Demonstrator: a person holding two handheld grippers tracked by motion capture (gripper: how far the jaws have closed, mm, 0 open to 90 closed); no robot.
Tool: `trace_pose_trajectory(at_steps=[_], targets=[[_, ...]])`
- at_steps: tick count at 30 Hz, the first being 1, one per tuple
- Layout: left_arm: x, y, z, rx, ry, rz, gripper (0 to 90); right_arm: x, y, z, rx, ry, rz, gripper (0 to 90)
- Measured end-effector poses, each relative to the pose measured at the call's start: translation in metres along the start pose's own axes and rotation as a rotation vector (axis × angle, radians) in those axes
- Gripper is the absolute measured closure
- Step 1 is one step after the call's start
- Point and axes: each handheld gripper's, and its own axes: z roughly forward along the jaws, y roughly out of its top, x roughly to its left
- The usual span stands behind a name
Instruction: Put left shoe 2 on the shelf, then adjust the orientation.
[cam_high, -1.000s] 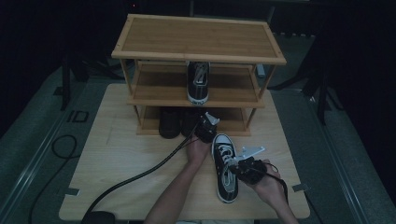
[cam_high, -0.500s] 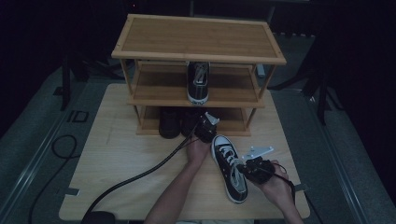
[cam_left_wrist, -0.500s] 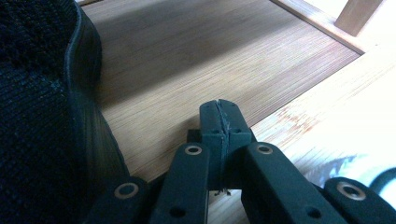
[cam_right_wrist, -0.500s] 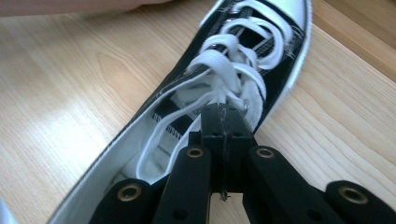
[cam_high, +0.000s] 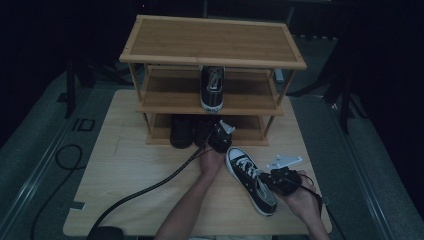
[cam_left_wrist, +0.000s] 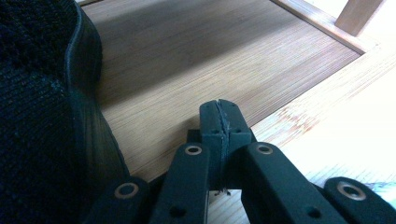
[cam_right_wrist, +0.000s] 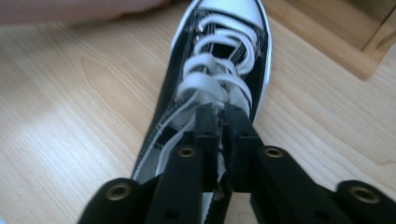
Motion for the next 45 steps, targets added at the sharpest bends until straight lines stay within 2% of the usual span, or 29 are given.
trace_pose_trajectory(at_steps=[5, 8, 13, 18, 25, 35, 40, 43, 45], targets=[[0.0, 0.0, 0.0, 0.0, 0.001, 0.0, 90.0, -0.003, 0.0, -0.009, -0.057, -0.025, 0.022, 76.7], [0.0, 0.0, 0.0, 0.001, 0.0, -0.002, 90.0, -0.007, -0.002, -0.011, -0.056, -0.033, 0.047, 73.6], [0.0, 0.0, 0.0, 0.0, 0.003, -0.001, 90.0, -0.01, -0.008, -0.005, -0.022, -0.031, 0.077, 73.6], [0.0, 0.0, 0.0, 0.001, 0.003, -0.001, 90.0, -0.01, -0.012, 0.0, -0.004, -0.026, 0.083, 73.5], [0.0, 0.0, 0.0, 0.001, 0.007, -0.002, 90.0, -0.006, -0.009, 0.005, 0.023, -0.046, 0.067, 75.4], [0.0, 0.0, 0.0, 0.001, 0.008, 0.0, 90.0, -0.003, -0.009, 0.022, 0.089, -0.041, 0.111, 76.7], [0.0, 0.0, 0.0, 0.0, 0.008, -0.001, 90.0, -0.005, -0.007, 0.026, 0.095, -0.045, 0.121, 74.8], [0.0, 0.0, 0.0, 0.001, 0.008, 0.0, 90.0, -0.003, -0.006, 0.03, 0.106, -0.069, 0.103, 73.4], [0.0, 0.0, 0.0, 0.0, 0.009, 0.0, 90.0, -0.002, -0.005, 0.031, 0.111, -0.083, 0.096, 75.9]])
